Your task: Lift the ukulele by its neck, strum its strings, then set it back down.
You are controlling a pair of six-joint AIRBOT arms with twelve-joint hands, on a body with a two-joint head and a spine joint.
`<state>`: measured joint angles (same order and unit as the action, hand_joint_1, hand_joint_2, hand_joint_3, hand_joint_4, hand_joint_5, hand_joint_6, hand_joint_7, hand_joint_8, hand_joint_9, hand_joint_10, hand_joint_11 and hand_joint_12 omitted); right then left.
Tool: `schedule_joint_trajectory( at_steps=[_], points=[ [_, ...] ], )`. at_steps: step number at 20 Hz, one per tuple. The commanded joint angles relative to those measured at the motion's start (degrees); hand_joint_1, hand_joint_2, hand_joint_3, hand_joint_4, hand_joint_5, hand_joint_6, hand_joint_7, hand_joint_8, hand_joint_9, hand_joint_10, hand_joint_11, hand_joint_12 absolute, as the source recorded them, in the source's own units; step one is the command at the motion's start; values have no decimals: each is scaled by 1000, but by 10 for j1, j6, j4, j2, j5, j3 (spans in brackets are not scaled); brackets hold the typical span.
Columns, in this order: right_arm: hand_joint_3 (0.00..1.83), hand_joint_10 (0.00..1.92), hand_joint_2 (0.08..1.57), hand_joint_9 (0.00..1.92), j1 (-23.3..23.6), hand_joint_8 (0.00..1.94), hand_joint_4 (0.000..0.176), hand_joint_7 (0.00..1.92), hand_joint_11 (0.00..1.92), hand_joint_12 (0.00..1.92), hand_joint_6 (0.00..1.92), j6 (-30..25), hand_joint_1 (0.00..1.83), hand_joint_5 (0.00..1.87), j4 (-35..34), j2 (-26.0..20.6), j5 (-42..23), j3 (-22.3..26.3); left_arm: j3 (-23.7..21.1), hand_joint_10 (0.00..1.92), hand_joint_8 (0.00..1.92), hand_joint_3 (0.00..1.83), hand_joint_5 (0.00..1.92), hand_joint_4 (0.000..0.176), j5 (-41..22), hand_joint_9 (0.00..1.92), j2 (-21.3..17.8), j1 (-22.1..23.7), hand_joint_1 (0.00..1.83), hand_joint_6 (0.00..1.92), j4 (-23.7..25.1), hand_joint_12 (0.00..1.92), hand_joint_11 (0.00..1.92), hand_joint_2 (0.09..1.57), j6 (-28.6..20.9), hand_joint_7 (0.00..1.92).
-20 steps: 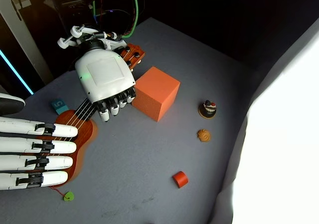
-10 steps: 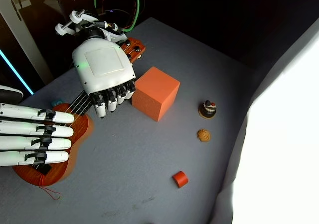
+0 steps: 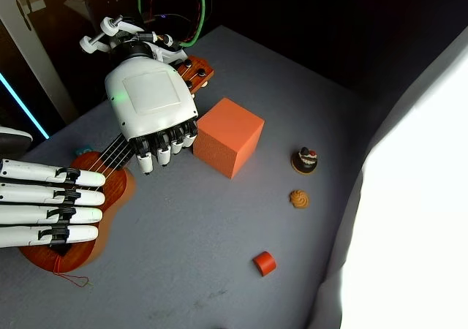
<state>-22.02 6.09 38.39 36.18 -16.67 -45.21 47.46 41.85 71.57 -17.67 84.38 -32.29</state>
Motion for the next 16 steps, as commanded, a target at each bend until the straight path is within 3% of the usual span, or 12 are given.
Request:
schedule_joint_trajectory(
  at_steps=[1, 8, 10, 16],
  points=[
    [7, 3, 1329, 111, 2, 7, 0, 182, 0, 155, 6, -7, 0, 192, -13, -2, -51, 0, 2, 1921, 1921, 92, 1331, 103, 2, 1559, 1, 5, 1555, 1921, 41, 1921, 1592, 1169, 5, 1451],
    [1, 5, 1335, 99, -19, 5, 0, 165, 0, 180, 8, -14, 2, 194, -13, 0, -52, 1, 3, 1921, 1921, 91, 1334, 129, 0, 1558, 1, 6, 1548, 1921, 41, 1921, 1589, 1167, 7, 1436],
    [2, 9, 1337, 115, -20, 3, 0, 175, 0, 259, 8, -14, 0, 201, -13, 1, -53, 2, 4, 1921, 1921, 90, 1309, 140, 0, 1549, 1, 7, 1552, 1921, 41, 1921, 1585, 1161, 9, 1425],
    [2, 5, 1342, 97, -19, 10, 0, 173, 0, 246, 9, -23, 1, 193, -13, -3, -57, 8, 5, 1921, 1921, 90, 1343, 174, -2, 1568, 1, 7, 1552, 1921, 41, 1921, 1602, 1161, 14, 1441]
  ],
)
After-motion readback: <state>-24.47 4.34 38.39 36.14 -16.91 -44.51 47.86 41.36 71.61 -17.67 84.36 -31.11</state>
